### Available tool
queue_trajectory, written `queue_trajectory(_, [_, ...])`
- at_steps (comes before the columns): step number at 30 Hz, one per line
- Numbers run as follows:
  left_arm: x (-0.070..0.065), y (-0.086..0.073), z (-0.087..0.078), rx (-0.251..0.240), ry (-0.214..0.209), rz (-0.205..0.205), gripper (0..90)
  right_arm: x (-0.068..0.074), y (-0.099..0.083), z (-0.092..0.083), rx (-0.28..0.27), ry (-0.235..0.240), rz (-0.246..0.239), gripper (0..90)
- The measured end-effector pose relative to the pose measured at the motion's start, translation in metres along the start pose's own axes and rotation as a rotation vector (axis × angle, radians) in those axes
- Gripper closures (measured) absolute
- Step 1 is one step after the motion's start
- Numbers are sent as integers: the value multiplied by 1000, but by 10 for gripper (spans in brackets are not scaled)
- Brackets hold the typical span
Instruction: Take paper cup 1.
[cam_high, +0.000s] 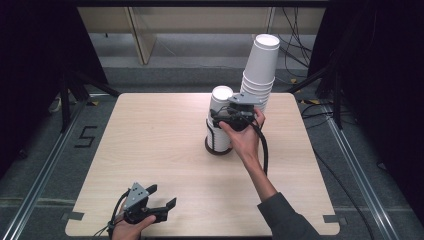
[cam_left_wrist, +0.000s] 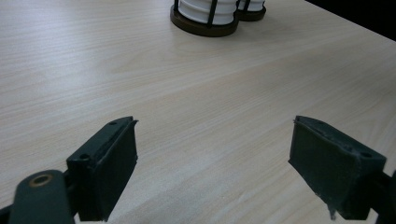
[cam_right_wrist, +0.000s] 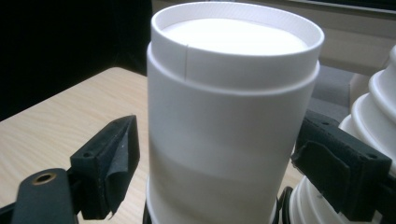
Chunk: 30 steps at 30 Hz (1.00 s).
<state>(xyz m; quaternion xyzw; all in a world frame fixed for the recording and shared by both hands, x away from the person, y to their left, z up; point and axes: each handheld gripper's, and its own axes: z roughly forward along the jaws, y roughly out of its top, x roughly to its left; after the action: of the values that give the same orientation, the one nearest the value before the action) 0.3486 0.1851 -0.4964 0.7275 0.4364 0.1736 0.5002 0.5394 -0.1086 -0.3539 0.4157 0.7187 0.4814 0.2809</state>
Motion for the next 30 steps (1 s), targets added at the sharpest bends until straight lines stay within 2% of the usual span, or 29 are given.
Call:
queue_trajectory(3, [0,0,0,0,-2,0,146,1,-1,6,8,-6,21,155])
queue_trajectory(5, [0,0,0,4,-1,3,146,0,-1,10,17,-17,11,155])
queue_trajectory(7, [0,0,0,2,-1,-1,146,2,-2,14,3,-29,30,154])
queue_trajectory(11, [0,0,0,1,0,-3,146,2,-2,17,7,-36,35,153])
queue_trajectory(13, [0,0,0,9,-1,7,146,4,-1,18,9,-48,53,152])
queue_trajectory(18, [-1,0,0,14,3,6,146,4,-1,21,16,-60,39,158])
queue_trajectory(22, [-1,-1,0,11,-3,7,146,6,2,20,26,-70,38,170])
queue_trajectory(24, [-1,-1,0,12,-3,7,146,7,5,18,8,-73,55,170])
queue_trajectory(29, [-1,-1,1,10,-6,2,146,11,21,9,-26,-82,20,171])
queue_trajectory(30, [-1,-1,0,14,-3,5,146,12,24,7,-30,-80,33,171])
